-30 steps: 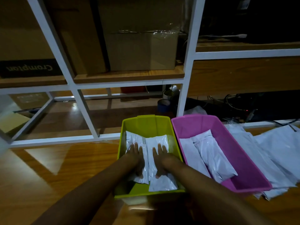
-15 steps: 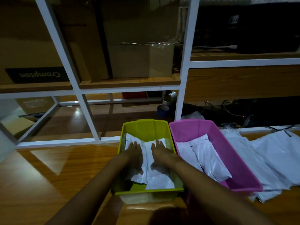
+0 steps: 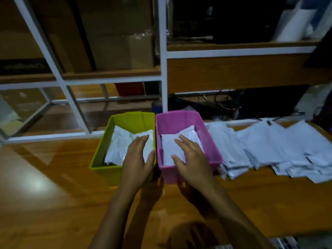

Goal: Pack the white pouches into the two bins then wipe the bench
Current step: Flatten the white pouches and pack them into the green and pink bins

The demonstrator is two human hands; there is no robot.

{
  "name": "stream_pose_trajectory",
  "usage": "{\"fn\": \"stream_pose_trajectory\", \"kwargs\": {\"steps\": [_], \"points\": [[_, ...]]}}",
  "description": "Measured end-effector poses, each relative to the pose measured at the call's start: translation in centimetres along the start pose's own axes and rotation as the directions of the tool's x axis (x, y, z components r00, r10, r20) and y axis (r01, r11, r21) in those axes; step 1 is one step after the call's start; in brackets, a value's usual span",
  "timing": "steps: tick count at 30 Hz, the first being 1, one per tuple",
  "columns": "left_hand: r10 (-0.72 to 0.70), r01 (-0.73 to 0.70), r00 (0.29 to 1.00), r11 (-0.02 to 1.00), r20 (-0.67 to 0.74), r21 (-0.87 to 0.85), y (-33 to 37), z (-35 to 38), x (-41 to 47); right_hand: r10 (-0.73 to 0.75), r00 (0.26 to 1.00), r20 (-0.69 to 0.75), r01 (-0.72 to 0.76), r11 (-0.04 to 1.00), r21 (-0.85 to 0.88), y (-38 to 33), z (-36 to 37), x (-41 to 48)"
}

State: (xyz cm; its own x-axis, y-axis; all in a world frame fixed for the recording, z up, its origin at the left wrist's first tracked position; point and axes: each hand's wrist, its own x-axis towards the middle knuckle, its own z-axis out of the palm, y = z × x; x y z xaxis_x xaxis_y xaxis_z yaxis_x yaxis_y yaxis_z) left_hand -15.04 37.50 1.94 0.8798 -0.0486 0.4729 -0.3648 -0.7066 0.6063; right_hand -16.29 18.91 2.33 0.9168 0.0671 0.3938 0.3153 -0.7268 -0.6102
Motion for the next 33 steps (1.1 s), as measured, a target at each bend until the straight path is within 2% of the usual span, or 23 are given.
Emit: {"fn": "stream_pose_trajectory", "kwargs": {"steps": [6,13,25,29,33], "points": [[0.092,-0.095,0.995,0.993,-0.037,-0.068,8.0,5.3,-5.4,0.088,0.993,-0.084,-0.093,0.994,-0.050,4.9,-6.9,-8.1],[0.136,-0.125,0.982,0.988,0.132,-0.085,14.0,11.8,-5.7,0.197,0.972,-0.126,-0.207,0.976,-0.070,10.8,-12.5,-11.2],[0.199,-0.170,0.951,0.976,0.235,-0.139,18.3,23.9,2.5,0.353,0.924,-0.146,-0.373,0.916,-0.147,22.5,-17.9,-6.5],[0.181,-0.158,0.952,0.981,0.248,-0.109,18.1,27.4,5.4,0.371,0.924,-0.096,-0.383,0.898,-0.219,26.7,-18.1,-3.7],[0.085,-0.085,0.965,0.996,0.250,-0.010,17.0,30.9,7.4,0.362,0.931,-0.035,-0.358,0.893,-0.271,30.7,-17.7,-0.6]]}}
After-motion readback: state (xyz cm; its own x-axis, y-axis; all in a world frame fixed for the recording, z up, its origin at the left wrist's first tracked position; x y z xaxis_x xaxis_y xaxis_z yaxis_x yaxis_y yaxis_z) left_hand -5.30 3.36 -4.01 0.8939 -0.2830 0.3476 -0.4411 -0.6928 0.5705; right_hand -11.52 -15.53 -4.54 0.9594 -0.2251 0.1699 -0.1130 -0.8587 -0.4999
